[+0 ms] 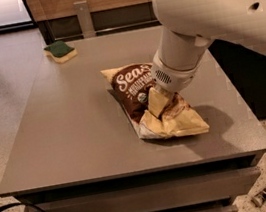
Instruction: Move brown chip bag near sponge
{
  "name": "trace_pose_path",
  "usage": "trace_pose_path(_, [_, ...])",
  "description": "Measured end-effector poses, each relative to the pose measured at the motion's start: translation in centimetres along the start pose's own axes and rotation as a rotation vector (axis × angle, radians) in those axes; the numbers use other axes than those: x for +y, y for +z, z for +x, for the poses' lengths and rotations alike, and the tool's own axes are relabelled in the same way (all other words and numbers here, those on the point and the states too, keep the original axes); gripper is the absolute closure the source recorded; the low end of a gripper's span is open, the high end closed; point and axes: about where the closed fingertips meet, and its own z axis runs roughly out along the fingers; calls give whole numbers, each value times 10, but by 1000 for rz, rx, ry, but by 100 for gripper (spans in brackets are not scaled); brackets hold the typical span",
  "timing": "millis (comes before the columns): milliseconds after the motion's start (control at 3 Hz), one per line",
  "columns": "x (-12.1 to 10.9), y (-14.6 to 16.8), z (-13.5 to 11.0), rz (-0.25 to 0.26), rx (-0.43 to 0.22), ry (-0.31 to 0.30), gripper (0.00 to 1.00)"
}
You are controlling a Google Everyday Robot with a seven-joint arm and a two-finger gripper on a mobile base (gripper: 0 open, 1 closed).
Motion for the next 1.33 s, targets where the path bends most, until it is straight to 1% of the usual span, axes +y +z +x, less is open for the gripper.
trace_pose_path(1000, [0,-1,0,0,0,0,100])
trace_pose_path(1333, [-3,-17,-9,32,-47,-33,100])
